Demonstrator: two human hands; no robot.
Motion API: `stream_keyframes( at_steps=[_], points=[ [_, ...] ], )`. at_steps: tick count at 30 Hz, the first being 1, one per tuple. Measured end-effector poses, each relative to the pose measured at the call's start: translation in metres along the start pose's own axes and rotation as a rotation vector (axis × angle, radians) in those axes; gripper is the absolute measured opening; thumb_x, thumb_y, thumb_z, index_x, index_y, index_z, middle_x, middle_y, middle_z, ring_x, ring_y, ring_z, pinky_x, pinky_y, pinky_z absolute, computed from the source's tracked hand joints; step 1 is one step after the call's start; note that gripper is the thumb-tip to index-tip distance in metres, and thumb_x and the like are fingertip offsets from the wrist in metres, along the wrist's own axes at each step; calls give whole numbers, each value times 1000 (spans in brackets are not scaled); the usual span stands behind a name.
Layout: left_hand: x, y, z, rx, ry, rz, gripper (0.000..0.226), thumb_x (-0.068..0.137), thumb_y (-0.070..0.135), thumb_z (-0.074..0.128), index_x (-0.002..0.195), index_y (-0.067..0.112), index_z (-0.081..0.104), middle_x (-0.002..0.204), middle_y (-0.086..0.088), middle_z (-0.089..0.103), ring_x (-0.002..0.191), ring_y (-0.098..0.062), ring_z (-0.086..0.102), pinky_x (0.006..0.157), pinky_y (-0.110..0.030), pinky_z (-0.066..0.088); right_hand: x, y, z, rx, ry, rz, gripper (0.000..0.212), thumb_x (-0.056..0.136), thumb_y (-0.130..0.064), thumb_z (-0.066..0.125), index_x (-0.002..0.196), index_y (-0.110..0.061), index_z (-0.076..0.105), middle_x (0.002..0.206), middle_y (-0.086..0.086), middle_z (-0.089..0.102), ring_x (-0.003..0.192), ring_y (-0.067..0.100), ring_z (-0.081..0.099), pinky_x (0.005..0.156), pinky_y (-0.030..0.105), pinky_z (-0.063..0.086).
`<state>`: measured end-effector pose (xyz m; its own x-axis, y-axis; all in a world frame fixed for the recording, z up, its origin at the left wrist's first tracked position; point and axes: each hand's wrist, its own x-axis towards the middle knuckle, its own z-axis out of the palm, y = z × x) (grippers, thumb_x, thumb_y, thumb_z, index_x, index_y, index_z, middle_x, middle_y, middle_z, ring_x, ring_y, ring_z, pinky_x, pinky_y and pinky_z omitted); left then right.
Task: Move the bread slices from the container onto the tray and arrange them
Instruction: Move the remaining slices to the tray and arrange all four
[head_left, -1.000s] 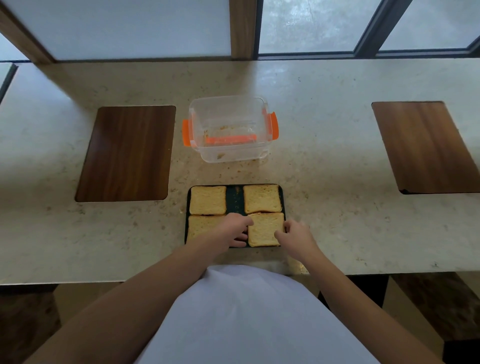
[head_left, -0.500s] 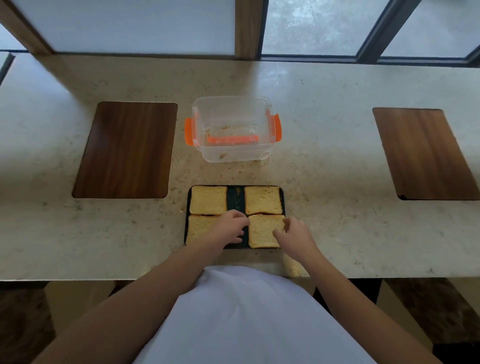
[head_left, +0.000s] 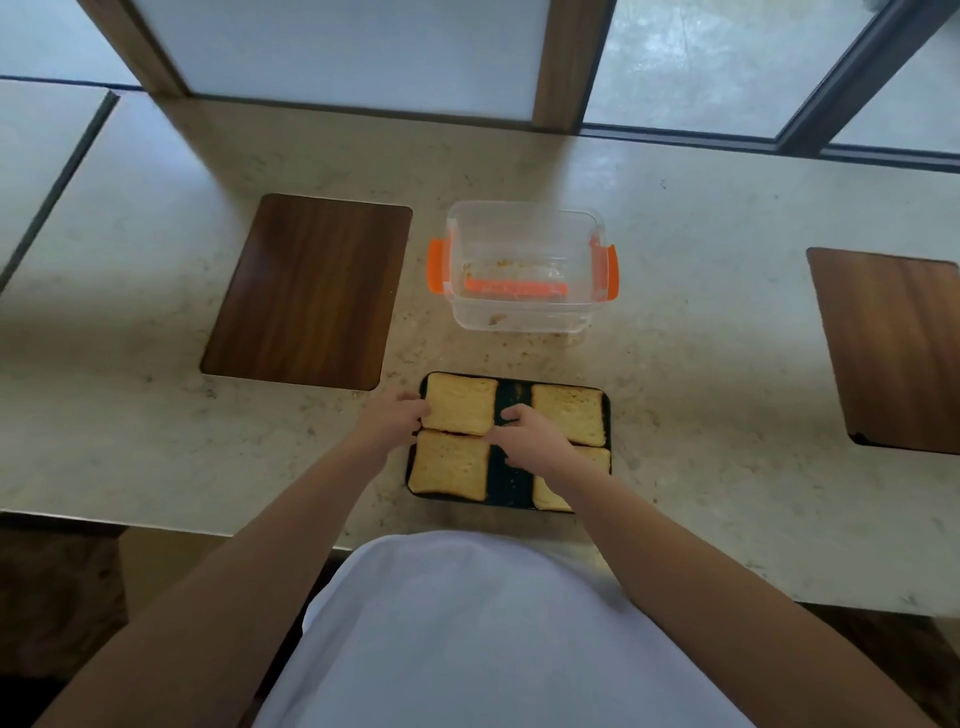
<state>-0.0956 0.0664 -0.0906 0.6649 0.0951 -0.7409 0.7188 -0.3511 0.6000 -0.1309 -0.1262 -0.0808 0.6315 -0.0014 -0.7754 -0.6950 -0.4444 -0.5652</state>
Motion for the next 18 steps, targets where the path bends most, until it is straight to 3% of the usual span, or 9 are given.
stream_keyframes(
  at_steps=[3,7,10,14,18],
  points=[
    [1,6,2,-5,-16,0,40,96,17,59,134,6,55,115,-10,58,109,-26,59,93,-39,53,7,-9,7,-3,16,3,65,92,-30,62,150,-16,38,106,-2,58,96,18,62,97,43,56],
    [4,9,3,23,1,-4,11,94,21,61,104,16,61,113,-8,59,112,-27,58,99,-44,53,12,-12,9,20,38,31,66,91,-32,65,150,-15,39,96,-3,53,104,24,63,100,48,55],
    [7,7,5,61,-13,17,24,93,25,61,113,13,64,119,-10,62,111,-27,59,97,-43,53,11,-9,4,39,42,45,61,92,-29,65,146,-14,42,93,-3,53,111,28,62,101,51,53],
    [4,8,12,89,-46,24,34,95,25,59,125,9,62,121,-9,60,111,-23,56,95,-39,49,11,0,-1,42,70,46,54,90,-30,66,138,-14,49,117,1,56,109,22,58,100,46,54],
    [1,11,17,101,-28,51,31,97,23,58,125,10,62,116,-5,56,107,-19,49,91,-35,40,9,6,-4,45,85,40,49,90,-29,66,134,-15,51,109,-2,56,104,18,59,99,45,55]
  ],
)
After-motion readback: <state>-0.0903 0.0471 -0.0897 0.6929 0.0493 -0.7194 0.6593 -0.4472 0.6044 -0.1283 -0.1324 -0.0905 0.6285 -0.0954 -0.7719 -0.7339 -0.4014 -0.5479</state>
